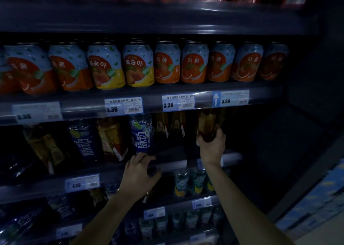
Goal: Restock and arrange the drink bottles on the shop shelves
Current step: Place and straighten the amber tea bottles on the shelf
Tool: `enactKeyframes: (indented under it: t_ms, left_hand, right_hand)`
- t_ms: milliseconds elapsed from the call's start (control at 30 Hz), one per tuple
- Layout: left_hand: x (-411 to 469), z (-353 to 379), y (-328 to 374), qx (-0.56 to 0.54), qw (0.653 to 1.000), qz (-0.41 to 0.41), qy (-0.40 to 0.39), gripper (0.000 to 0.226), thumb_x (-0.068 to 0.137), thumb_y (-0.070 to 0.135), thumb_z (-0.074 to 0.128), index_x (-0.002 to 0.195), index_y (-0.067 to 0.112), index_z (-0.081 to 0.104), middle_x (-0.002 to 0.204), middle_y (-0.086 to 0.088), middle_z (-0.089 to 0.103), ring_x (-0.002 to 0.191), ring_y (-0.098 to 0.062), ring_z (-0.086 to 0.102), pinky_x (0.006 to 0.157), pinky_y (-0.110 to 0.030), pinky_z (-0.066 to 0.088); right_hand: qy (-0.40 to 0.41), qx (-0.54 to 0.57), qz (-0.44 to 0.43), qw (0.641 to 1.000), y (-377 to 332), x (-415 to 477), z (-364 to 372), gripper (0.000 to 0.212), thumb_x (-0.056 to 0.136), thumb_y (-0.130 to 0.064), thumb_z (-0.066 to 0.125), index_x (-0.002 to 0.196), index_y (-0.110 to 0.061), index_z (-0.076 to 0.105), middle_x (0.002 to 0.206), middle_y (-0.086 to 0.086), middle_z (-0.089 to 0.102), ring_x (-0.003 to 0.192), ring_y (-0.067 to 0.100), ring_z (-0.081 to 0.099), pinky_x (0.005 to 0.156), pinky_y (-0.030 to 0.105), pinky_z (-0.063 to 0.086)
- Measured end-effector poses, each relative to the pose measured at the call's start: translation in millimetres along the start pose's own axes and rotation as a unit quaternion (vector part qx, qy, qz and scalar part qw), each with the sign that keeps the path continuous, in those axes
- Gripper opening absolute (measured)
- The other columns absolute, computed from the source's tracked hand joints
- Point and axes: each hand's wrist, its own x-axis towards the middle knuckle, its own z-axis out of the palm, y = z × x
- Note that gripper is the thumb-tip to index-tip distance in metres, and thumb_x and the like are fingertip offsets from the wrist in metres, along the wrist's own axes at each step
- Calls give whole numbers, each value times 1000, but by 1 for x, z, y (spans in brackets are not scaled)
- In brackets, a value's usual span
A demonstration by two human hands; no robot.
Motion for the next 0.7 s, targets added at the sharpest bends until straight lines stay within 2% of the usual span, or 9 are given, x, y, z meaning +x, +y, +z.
enactKeyframes:
  t_ms: [167, 333, 533, 633, 700]
  left_hand:
    - [-2, -1, 0, -13, 1000, -2, -1, 44, 76, 34, 76, 114, 13, 66, 106, -2, 58, 99, -22, 52, 89, -39, 45]
    - [-3, -1, 0, -9, 1000, 7, 3, 45, 75, 32, 78, 113, 11, 66, 106, -4, 58, 99, -23, 53, 89, -39, 46]
    - [-4, -2, -2, -5, 1000, 13, 4, 45, 75, 30, 78, 114, 12, 66, 109, -3, 58, 101, -23, 53, 91, -37, 45]
    - [-5, -2, -2, -8, 1000, 19, 5, 44, 76, 31, 76, 115, 12, 65, 109, -1, 58, 101, -20, 52, 90, -32, 44]
    - [-6, -3, -2, -11, 1000, 19, 4, 44, 76, 29, 76, 115, 11, 65, 110, -2, 58, 102, -21, 53, 90, -33, 44]
  right_hand:
    - [-3, -15, -4, 1000, -1, 4, 7, 65, 77, -14, 77, 134, -12, 46, 118, 3, 46, 102, 10, 44, 88, 25, 38]
    - [-11, -21, 1, 1000, -2, 8, 8, 69, 76, -14, 79, 135, -10, 44, 125, 9, 46, 111, 18, 47, 93, 28, 40]
    - [4, -54, 8, 998, -2, 7, 14, 64, 72, -17, 82, 124, -5, 47, 123, 12, 46, 113, 30, 52, 94, 37, 47]
    - [-31, -32, 9, 999, -2, 14, 15, 67, 78, -18, 79, 134, -4, 45, 126, 13, 53, 115, 26, 54, 96, 32, 45]
    - [-52, -26, 3, 998, 0, 17, 15, 62, 81, -14, 75, 135, -6, 46, 124, 13, 58, 114, 27, 57, 95, 28, 43]
